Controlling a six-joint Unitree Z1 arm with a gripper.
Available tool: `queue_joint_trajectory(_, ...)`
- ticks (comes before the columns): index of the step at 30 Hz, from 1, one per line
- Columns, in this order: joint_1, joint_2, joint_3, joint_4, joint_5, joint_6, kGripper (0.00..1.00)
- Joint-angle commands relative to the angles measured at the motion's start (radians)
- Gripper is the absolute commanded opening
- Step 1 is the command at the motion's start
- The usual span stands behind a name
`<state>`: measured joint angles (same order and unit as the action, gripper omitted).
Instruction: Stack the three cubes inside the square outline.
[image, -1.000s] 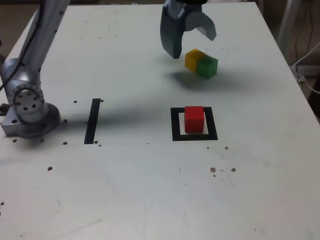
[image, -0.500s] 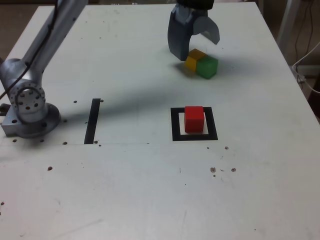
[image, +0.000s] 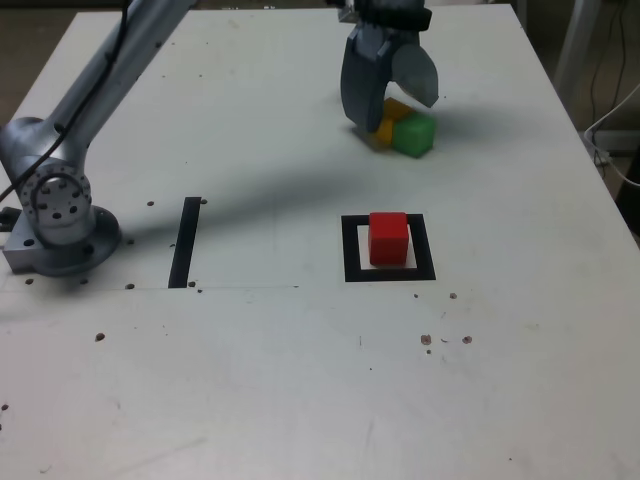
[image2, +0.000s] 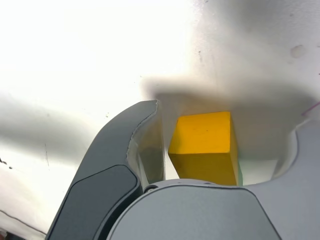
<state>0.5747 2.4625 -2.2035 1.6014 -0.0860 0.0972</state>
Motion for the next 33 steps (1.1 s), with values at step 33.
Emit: queue_joint_trajectory(33,0.006,-0.003,-0.026,0.031,0.005,0.008,0.28)
